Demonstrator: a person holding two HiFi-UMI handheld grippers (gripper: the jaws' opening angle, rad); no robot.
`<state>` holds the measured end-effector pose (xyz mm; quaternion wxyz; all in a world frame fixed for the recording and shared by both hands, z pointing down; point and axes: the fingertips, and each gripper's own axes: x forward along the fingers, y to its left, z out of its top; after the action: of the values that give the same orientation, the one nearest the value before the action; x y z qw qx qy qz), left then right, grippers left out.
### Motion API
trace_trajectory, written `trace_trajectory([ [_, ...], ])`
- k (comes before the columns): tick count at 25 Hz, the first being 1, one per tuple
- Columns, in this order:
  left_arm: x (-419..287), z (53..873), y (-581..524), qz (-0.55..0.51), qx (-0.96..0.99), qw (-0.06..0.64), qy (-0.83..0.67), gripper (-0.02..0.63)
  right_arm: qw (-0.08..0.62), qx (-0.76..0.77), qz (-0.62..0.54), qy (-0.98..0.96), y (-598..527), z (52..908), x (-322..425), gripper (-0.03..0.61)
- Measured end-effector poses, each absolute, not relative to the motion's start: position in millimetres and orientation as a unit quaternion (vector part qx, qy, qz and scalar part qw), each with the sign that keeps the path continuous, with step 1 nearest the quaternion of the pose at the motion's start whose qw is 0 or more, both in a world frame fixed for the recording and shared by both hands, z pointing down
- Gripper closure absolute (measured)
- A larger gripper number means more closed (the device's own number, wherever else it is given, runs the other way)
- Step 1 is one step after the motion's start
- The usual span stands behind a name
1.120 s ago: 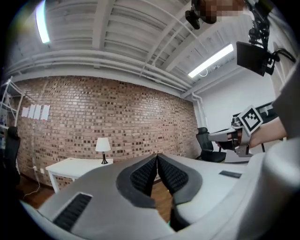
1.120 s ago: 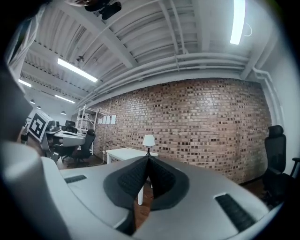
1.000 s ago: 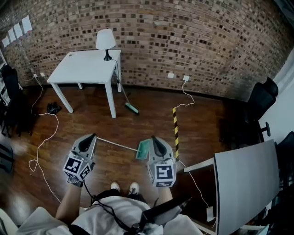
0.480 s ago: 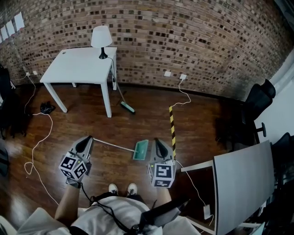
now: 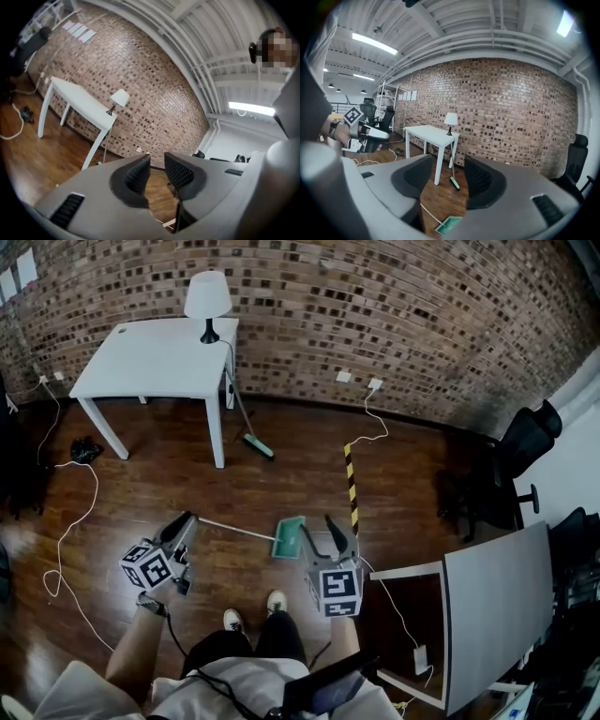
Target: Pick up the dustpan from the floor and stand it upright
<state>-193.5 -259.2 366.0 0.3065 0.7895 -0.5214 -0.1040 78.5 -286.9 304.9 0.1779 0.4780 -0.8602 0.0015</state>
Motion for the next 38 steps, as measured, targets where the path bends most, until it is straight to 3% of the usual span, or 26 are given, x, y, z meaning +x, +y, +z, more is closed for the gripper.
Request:
trace_trajectory([
  [2, -202.0, 393.9, -274.9, -0.109, 0.771, 0.342, -0.526, 0.501, 0.195, 0.476, 0.017, -0.858, -297.9, 324.3, 80.9, 0.351],
  [4, -210.4, 435.1, -292.7, -0.136, 0.736, 0.4, -0.529, 0.454, 0.211, 0.483, 0.041, -0.849, -311.6, 349.2, 89.1, 0.353],
  [7, -228.3, 516.1, -309.5, -0.197, 0.652, 0.496, -0.538, 0.419, 0.172, 0.507, 0.156, -0.83, -335.6, 398.2, 101.0, 0.317],
  [9, -241.1, 568.1, -318.9, -0.202, 0.614, 0.521, -0.557, 0.419, 0.149, 0.521, 0.229, -0.808, -352.8, 440.7, 110.2, 0.301],
  [13, -258.6, 686.4, -344.4, -0.191, 0.556, 0.555, -0.588, 0.419, 0.207, 0.525, 0.267, -0.781, -388.6, 554.1, 129.4, 0.279],
  [16, -266.8, 792.7, -371.1, -0.159, 0.542, 0.56, -0.606, 0.419, 0.216, 0.513, 0.277, -0.783, -418.4, 646.9, 138.5, 0.235],
  [20, -248.8, 935.1, -400.4, -0.098, 0.576, 0.548, -0.598, 0.419, 0.25, 0.48, 0.273, -0.795, -429.8, 782.2, 150.5, 0.232],
  [28, -145.9, 1218.8, -392.9, -0.068, 0.556, 0.642, -0.523, 0.419, 0.332, 0.413, 0.343, -0.776, -392.1, 1041.7, 186.2, 0.232],
  [32, -120.9, 1278.1, -398.4, -0.093, 0.573, 0.629, -0.517, 0.419, 0.328, 0.395, 0.345, -0.786, -386.6, 1098.2, 188.2, 0.232],
  [38, -124.8, 1294.2, -430.1, -0.122, 0.605, 0.58, -0.531, 0.403, 0.321, 0.403, 0.36, -0.777, -383.0, 1129.2, 202.2, 0.232],
])
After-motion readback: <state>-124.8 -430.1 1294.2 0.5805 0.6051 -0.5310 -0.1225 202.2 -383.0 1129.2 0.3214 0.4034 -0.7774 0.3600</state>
